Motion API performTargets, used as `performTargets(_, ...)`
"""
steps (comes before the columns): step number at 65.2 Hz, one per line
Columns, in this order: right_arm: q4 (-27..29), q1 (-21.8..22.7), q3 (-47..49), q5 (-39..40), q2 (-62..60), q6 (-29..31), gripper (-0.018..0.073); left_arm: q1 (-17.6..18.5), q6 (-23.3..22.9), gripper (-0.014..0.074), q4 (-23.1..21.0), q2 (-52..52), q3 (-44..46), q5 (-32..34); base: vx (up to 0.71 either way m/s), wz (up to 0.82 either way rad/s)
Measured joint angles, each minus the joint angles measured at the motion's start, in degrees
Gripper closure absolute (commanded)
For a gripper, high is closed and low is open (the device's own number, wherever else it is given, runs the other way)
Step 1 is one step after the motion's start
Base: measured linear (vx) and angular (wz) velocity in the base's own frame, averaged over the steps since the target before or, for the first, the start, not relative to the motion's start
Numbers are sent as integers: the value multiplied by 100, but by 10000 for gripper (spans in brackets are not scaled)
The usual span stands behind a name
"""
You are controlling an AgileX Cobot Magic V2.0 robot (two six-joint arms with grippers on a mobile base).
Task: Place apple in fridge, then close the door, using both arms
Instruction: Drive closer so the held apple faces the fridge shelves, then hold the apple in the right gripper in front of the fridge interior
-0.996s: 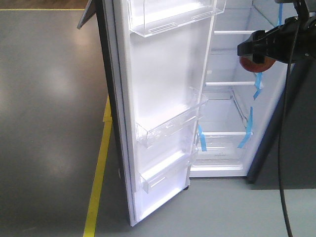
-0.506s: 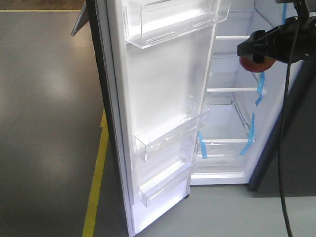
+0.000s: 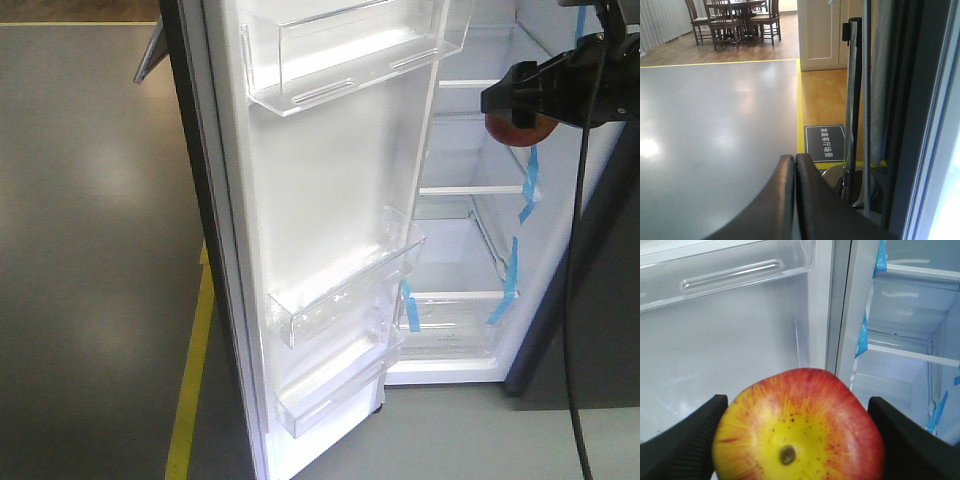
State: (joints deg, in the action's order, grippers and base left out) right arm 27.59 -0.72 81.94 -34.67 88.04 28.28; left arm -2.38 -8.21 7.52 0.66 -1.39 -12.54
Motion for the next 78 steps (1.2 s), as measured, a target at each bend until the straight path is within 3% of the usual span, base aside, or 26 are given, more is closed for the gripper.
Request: performTargets(78, 0, 0, 0, 0, 0, 0, 391, 0, 0, 602, 0, 0, 0, 0, 7, 1)
